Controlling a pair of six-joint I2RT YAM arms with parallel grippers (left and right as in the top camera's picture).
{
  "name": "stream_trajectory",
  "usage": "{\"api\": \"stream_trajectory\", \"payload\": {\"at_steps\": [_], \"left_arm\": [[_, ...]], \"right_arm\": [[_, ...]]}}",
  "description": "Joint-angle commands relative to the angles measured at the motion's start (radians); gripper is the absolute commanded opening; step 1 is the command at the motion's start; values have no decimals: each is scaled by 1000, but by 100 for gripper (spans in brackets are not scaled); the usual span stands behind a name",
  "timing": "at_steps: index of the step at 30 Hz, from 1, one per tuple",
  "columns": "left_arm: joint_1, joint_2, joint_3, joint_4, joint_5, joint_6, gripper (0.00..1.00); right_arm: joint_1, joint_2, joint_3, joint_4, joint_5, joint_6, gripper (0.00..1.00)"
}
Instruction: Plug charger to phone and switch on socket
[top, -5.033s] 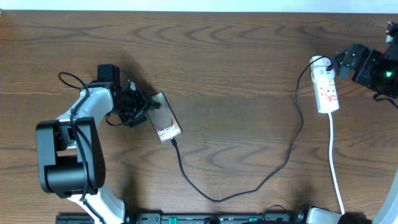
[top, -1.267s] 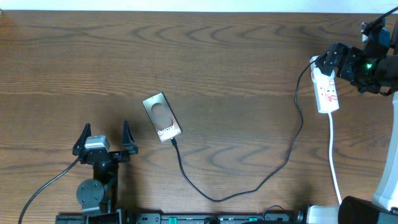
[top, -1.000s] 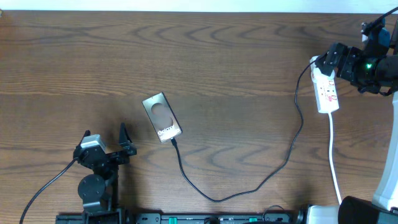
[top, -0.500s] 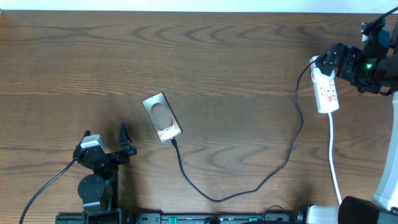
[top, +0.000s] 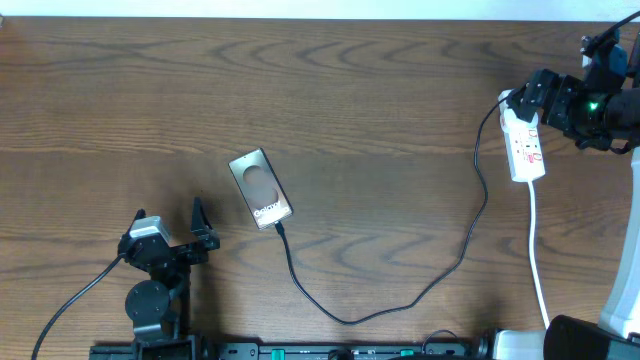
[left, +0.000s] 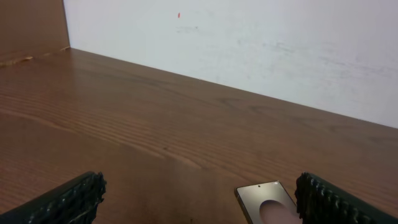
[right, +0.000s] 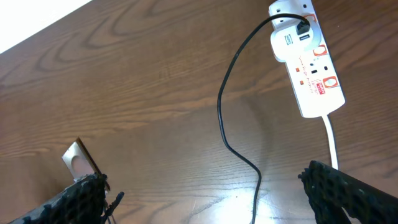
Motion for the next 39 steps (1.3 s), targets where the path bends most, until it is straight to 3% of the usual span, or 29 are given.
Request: {"api": "stream_trajectory", "payload": {"at_steps": [1, 10, 15, 21, 28, 32, 39], "left_arm": [[4, -6, -8, -48, -20, -1, 100], [4, -6, -8, -48, -20, -1, 100], [4, -6, -8, -48, -20, -1, 100], [4, -6, -8, -48, -20, -1, 100], [4, -6, -8, -48, -20, -1, 100], [4, -6, -8, -48, -20, -1, 100], [4, -6, -8, -48, -20, -1, 100]], "right_arm": [[5, 1, -2, -1, -2, 3, 99], [5, 1, -4, 18, 39, 3, 99], [30, -27, -89, 187, 47, 3, 99], [119, -183, -466, 646, 47, 3, 99], [172, -453, -1082, 1288, 47, 3, 99], [172, -581, -1318, 1497, 71, 2, 99], [171, -861, -1613, 1604, 180, 2, 99]]}}
